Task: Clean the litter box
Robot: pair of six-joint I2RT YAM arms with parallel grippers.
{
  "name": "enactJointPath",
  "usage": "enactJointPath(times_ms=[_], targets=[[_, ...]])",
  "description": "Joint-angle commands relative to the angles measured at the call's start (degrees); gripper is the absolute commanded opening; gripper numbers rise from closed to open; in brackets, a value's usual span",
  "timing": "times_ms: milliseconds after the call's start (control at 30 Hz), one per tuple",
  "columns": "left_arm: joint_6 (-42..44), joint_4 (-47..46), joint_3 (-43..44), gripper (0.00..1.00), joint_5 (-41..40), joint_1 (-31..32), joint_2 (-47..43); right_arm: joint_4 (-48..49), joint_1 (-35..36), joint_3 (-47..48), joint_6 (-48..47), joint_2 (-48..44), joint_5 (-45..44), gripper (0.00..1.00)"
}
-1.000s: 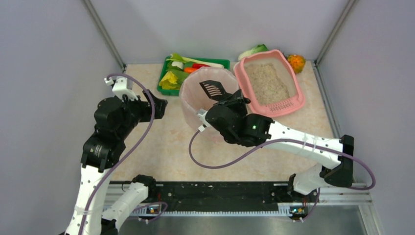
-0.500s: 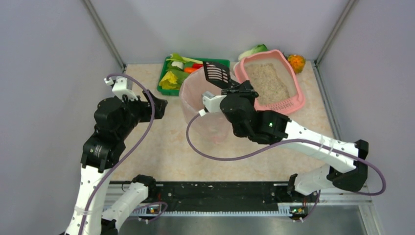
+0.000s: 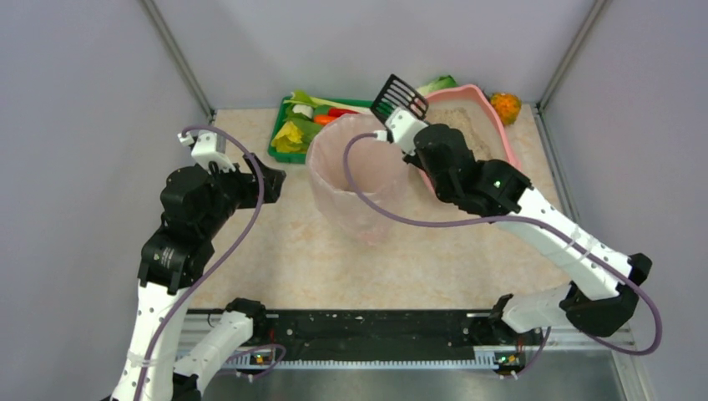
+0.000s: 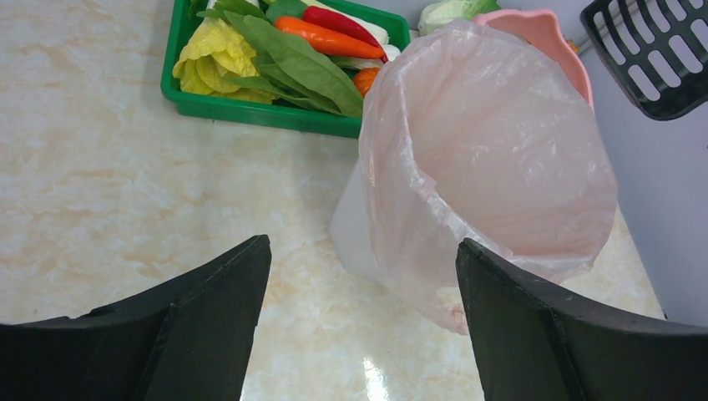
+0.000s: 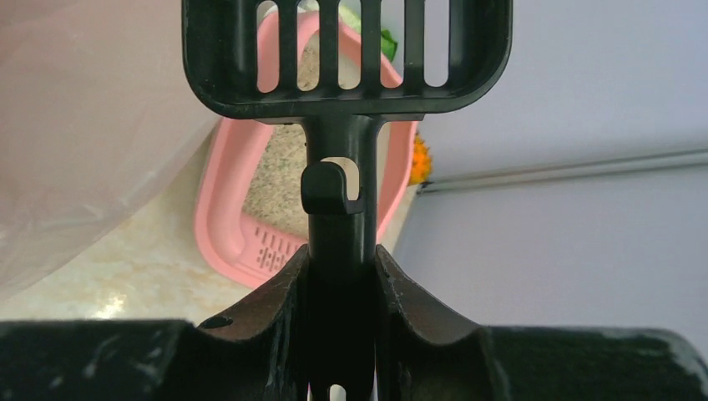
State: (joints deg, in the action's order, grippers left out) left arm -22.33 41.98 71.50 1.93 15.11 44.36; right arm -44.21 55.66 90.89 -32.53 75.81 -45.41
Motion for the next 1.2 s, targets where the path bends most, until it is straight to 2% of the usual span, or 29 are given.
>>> enactJointPath(times_ms=[0, 133, 233, 433, 567, 900, 1167], targets=[[0.2, -2.6, -0.1, 0.87, 0.0, 0.3, -0.7, -1.6, -6.4, 2.4, 14.0, -4.8, 9.9, 0.0], [0.2, -2.6, -0.1, 0.87, 0.0, 0.3, -0.5, -1.3, -13.5, 1.2, 19.1, -6.8, 16.8, 0.0], [0.3, -2.7, -0.2, 0.87, 0.0, 0.3, -0.5, -1.4, -18.8, -0.2, 22.1, -7.0, 18.7, 0.0], [0.3, -2.4, -0.2, 0.87, -0.1, 0.3, -0.7, -2.2, -33.6, -5.1, 29.1, -5.3, 30.9, 0.0], [0.3, -2.2, -0.3, 0.87, -0.4, 0.2, -1.0, -0.7, -40.6, -9.0, 31.4, -2.4, 37.1, 0.0], [0.4, -1.5, -0.4, 0.87, -1.3, 0.2, -1.5, 2.4, -48.1, -12.3, 35.3, 12.5, 44.6, 0.0], [0.9, -0.9, -0.2, 0.87, -1.4, 0.2, -1.8, 2.3, -49.3, -10.3, 36.1, 20.6, 43.8, 0.0]])
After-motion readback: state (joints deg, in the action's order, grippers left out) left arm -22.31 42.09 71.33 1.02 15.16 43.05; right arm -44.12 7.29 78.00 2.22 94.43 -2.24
